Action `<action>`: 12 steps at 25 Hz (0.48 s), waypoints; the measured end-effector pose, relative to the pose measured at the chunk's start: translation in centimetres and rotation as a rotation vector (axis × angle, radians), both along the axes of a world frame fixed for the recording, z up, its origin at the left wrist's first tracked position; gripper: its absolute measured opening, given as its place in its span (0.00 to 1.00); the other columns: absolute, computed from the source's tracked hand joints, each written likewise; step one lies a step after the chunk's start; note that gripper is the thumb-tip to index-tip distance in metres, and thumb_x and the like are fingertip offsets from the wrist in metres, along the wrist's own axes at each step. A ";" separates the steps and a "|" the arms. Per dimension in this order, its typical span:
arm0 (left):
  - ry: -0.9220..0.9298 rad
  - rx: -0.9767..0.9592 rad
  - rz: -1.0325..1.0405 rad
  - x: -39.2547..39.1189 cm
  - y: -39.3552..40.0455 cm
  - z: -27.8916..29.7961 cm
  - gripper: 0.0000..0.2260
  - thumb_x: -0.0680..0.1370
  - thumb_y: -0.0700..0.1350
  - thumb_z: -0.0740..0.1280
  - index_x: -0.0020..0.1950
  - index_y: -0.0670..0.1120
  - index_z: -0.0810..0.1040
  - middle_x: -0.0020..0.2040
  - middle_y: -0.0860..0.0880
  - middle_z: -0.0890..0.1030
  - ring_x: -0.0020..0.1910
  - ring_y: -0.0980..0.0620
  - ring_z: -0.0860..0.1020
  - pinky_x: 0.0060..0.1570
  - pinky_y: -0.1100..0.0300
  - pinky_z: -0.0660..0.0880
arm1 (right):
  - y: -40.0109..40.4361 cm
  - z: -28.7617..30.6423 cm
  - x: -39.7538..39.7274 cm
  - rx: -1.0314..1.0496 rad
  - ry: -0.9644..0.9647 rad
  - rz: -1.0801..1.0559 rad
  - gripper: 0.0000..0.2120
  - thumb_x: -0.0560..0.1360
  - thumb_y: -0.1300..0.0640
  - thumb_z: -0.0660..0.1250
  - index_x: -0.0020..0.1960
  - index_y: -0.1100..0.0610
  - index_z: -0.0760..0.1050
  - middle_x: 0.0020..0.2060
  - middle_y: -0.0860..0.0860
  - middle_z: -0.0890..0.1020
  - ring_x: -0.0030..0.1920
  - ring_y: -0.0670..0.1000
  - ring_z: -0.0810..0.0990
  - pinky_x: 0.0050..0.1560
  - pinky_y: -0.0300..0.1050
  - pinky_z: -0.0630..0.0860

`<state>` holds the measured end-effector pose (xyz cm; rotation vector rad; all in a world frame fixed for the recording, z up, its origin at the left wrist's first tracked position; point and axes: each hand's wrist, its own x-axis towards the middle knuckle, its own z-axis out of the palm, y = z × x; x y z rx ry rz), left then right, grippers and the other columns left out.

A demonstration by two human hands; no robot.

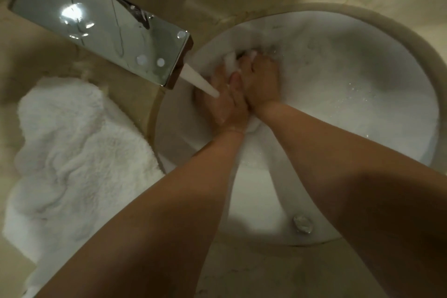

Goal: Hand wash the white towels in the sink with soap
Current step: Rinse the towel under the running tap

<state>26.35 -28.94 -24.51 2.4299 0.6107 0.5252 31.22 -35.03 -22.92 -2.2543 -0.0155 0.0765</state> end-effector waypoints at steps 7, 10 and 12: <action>0.077 -0.359 0.020 -0.4 0.1 2.0 0.21 0.80 0.54 0.60 0.64 0.41 0.78 0.58 0.41 0.82 0.58 0.42 0.79 0.60 0.56 0.72 | -0.1 1.1 0.0 0.057 0.248 -0.151 0.13 0.79 0.57 0.60 0.40 0.59 0.78 0.40 0.60 0.83 0.41 0.57 0.79 0.38 0.42 0.63; 0.212 -0.529 0.152 -1.0 0.1 3.6 0.30 0.74 0.67 0.58 0.64 0.46 0.77 0.60 0.45 0.81 0.60 0.45 0.78 0.64 0.55 0.72 | 0.1 2.6 -1.5 0.038 0.186 -0.207 0.17 0.76 0.55 0.62 0.30 0.53 0.65 0.26 0.51 0.74 0.32 0.52 0.71 0.34 0.43 0.60; 0.234 -0.646 0.251 -1.4 0.0 5.1 0.34 0.71 0.70 0.60 0.65 0.46 0.76 0.61 0.47 0.80 0.63 0.46 0.76 0.65 0.54 0.71 | -0.1 3.5 -2.2 0.082 0.147 -0.233 0.17 0.74 0.53 0.63 0.28 0.50 0.62 0.25 0.46 0.69 0.31 0.51 0.69 0.34 0.43 0.61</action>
